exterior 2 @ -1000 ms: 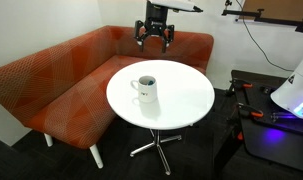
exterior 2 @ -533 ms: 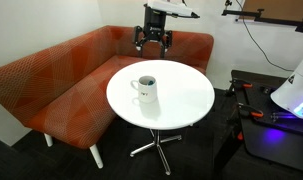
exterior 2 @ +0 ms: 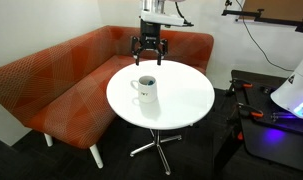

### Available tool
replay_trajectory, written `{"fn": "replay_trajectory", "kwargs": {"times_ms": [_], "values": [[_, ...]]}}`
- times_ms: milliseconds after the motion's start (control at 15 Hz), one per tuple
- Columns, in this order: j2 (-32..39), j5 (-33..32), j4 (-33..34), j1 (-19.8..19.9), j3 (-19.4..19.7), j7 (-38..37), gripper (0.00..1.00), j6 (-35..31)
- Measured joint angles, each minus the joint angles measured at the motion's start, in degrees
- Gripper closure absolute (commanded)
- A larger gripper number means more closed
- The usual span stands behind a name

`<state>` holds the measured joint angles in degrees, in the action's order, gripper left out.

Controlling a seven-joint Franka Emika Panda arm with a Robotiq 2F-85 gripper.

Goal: Remove the marker out of the cup and put it on the table

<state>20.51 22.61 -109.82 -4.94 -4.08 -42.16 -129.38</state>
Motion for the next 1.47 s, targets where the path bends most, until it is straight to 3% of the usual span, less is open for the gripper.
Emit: {"fn": "replay_trajectory", "kwargs": {"times_ms": [533,1267,1467], "values": [[1.2,-0.4,1.1,0.1,1.3,-1.8,0.00,2.5],[5.1,7.6,2.9,2.9,1.2,10.3,0.00,5.3],[6.7,8.0,3.9,2.9,1.2,10.2,0.07,5.3]]}}
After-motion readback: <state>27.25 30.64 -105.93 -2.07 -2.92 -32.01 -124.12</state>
